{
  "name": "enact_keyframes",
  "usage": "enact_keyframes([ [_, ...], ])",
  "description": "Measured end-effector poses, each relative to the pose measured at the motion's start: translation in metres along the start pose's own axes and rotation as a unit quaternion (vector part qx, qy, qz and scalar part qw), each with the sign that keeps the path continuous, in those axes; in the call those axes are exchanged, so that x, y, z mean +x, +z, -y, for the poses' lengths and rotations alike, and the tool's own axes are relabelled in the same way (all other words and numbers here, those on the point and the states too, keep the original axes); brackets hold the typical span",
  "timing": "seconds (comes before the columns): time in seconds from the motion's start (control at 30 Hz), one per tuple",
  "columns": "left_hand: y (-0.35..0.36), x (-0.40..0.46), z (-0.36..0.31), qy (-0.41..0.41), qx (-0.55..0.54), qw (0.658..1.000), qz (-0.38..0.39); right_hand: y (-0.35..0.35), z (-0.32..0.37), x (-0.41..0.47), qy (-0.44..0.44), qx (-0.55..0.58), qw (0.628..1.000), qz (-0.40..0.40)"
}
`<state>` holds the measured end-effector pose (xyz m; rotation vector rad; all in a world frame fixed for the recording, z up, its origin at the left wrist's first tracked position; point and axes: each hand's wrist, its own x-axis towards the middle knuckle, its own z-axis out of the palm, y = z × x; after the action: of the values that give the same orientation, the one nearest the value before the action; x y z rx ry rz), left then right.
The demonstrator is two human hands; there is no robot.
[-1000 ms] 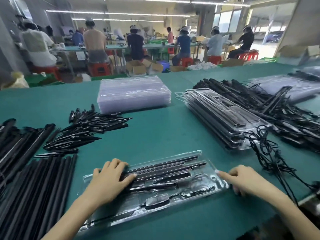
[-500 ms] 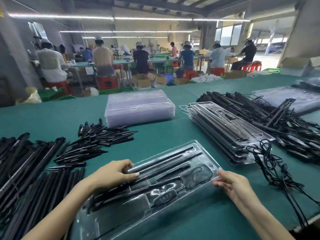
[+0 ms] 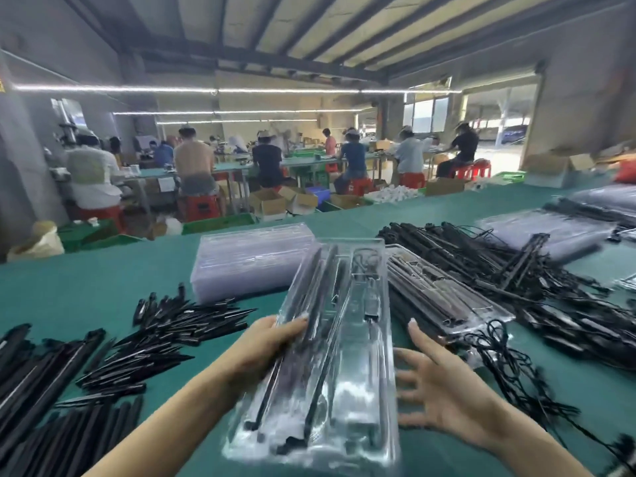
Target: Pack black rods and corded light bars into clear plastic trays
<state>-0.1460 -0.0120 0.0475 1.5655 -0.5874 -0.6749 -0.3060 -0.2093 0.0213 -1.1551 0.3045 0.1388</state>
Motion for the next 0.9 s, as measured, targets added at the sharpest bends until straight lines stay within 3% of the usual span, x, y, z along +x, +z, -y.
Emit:
enact_keyframes([
  [0.1, 0.039, 0.038, -0.020, 0.007, -0.029, 0.997, -0.073, -0.004, 0.028, -0.030, -0.001, -0.017, 0.999, 0.048],
  [0.2, 0.078, 0.077, -0.039, 0.013, -0.052, 0.993, -0.103, -0.026, 0.068, -0.047, -0.040, -0.056, 0.997, -0.034],
  [0.4, 0.143, 0.152, -0.064, -0.009, -0.044, 0.999, -0.027, -0.099, 0.145, -0.034, -0.045, -0.180, 0.963, -0.193],
  [0.53, 0.164, 0.189, -0.040, -0.056, 0.064, 0.994, -0.064, -0.150, 0.154, -0.012, -0.070, -0.316, 0.907, -0.271],
  [0.63, 0.176, 0.198, -0.011, -0.090, 0.181, 0.975, -0.087, -0.180, 0.137, 0.010, -0.048, -0.398, 0.875, -0.273],
  [0.77, 0.189, 0.198, 0.015, -0.052, 0.226, 0.964, -0.127, -0.208, 0.098, 0.036, -0.058, -0.581, 0.740, -0.335],
  [0.9, 0.198, 0.201, 0.022, -0.054, 0.158, 0.977, -0.130, -0.213, 0.084, 0.045, -0.086, -0.575, 0.736, -0.347],
])
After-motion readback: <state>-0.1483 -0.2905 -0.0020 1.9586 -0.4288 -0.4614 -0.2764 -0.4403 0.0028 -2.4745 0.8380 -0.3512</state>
